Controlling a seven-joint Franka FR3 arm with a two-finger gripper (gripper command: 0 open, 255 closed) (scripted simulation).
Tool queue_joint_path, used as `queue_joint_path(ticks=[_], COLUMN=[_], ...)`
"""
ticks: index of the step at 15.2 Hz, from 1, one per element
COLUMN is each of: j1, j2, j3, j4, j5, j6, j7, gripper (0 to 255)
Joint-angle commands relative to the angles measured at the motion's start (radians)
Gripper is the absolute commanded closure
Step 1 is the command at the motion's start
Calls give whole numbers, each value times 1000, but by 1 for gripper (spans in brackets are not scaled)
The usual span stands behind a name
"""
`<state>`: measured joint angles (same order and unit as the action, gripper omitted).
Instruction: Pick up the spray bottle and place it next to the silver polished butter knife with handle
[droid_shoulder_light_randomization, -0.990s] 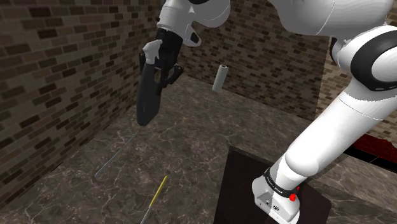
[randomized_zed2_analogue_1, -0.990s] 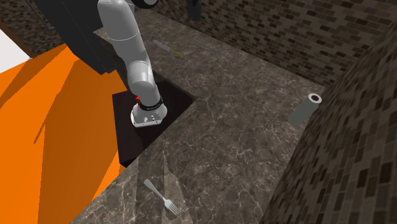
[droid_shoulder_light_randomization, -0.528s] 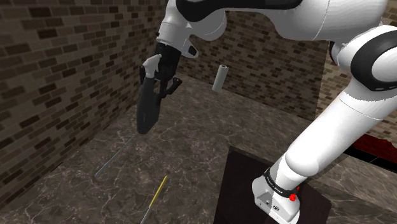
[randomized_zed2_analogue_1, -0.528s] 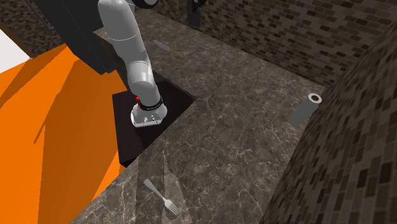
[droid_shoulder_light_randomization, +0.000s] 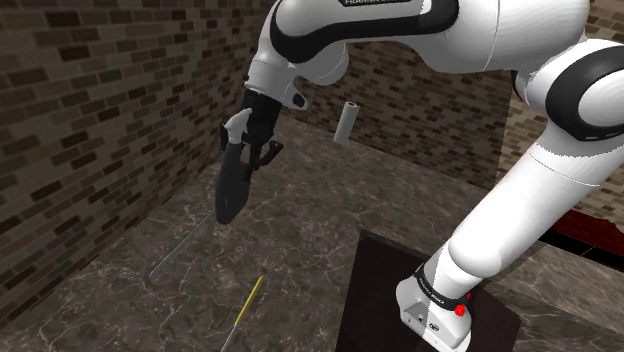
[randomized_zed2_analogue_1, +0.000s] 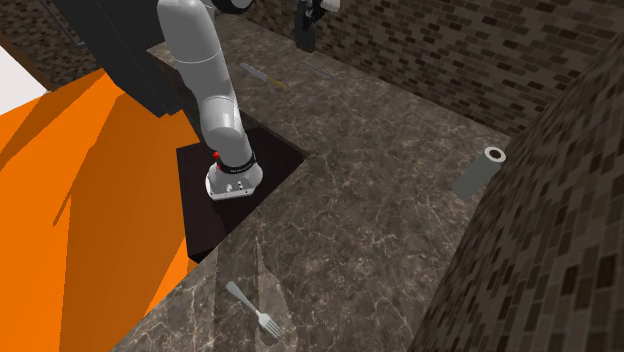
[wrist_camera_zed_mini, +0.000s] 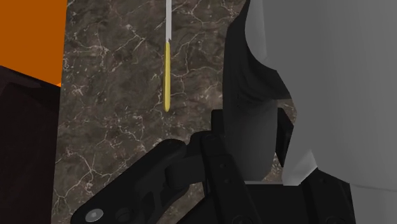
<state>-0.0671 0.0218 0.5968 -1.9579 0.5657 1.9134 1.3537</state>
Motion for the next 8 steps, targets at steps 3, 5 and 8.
queue_joint_path(ticks=[3, 5, 8], j1=[5, 7, 11], j2=[20, 30, 47], j3=[4, 5, 7], j4=[-33, -49, -72], j5=[-1, -1, -1], j6=[49, 72, 108], j7=[-17, -26, -40], gripper=[255, 255, 255])
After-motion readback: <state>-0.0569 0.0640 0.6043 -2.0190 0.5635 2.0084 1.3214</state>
